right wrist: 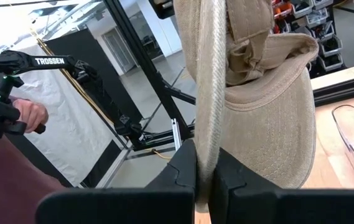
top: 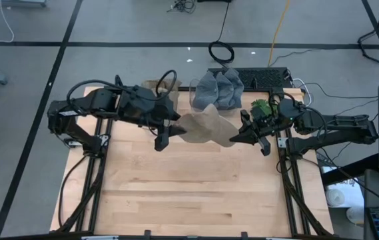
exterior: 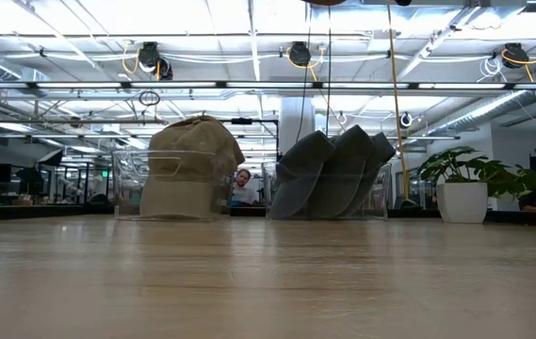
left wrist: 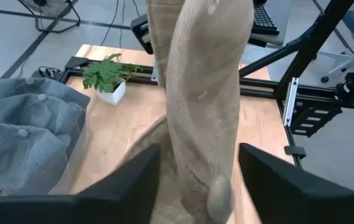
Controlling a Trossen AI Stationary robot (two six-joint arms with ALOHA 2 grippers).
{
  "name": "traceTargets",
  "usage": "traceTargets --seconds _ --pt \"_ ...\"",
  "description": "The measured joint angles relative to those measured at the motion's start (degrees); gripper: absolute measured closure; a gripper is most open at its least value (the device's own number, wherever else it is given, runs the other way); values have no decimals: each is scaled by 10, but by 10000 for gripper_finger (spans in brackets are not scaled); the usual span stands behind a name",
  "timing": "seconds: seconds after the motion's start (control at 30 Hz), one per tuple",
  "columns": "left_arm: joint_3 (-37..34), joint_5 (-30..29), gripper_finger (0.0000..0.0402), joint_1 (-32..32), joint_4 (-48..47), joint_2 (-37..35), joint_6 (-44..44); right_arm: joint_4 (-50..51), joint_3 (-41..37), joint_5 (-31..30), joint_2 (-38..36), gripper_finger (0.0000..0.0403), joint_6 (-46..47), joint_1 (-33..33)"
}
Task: Pick & Place hat
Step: Put the brown cap into the left transparent bin
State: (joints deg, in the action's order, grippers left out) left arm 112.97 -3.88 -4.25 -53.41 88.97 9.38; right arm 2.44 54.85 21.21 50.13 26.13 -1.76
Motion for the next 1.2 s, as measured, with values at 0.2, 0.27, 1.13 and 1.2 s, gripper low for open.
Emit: traceTargets --seconds 0.2,0.27,1.13,1.2 --pt "0 0 281 0 -5 0 9 0 0 -1 0 403 -4 0" --pt "0 0 313 0 -5 0 13 0 0 -1 0 403 -3 0" --pt "1 174 387 49 -41 -99 -17 -33 0 -150 0 253 -84 0" --pt "1 175 387 56 -64 -116 -29 -43 0 -171 0 233 -90 0"
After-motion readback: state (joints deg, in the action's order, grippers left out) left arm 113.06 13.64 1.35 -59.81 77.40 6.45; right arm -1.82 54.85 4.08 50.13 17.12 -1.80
